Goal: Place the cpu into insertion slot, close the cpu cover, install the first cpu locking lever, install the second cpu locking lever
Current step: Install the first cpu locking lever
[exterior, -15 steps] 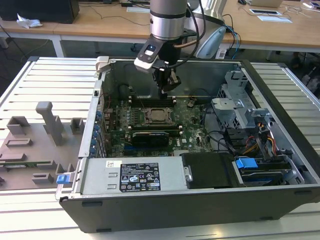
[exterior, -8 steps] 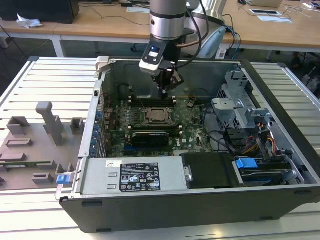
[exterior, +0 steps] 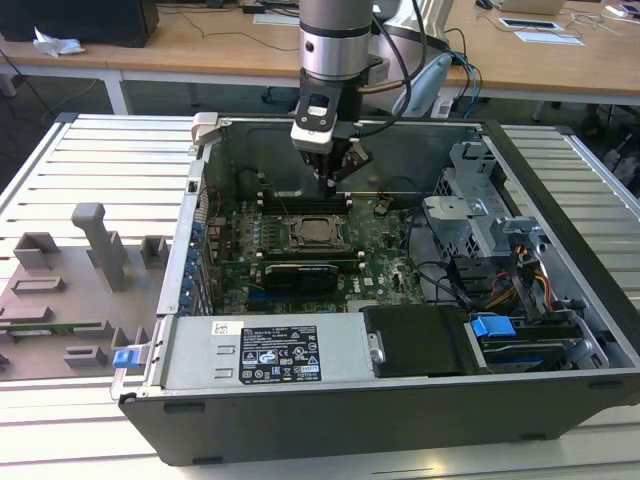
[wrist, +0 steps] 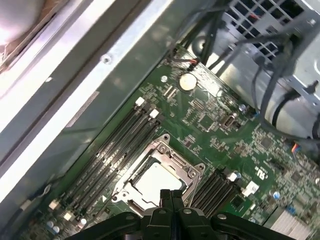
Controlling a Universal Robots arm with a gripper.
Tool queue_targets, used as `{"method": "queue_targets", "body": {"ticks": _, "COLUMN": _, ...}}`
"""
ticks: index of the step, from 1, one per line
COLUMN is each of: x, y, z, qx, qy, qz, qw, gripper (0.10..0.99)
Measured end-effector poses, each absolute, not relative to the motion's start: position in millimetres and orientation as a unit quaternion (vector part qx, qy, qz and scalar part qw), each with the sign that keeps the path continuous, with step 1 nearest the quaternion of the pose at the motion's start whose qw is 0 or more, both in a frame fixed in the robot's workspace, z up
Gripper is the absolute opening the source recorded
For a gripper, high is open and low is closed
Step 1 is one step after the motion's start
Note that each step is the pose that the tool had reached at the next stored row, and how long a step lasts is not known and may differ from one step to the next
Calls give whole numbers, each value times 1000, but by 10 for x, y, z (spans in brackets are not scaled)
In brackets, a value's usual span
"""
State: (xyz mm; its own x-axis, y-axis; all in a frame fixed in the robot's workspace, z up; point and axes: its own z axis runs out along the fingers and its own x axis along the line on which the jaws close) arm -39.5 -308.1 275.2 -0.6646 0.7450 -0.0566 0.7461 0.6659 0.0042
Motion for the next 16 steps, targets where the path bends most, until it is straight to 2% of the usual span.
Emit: {"method": "queue_targets", "body": {"ticks": 16, "x": -396, "y": -3081, "z": 2751, "qx": 235, "qy": 972, "qz": -5, "qw": 28, "gripper": 106}}
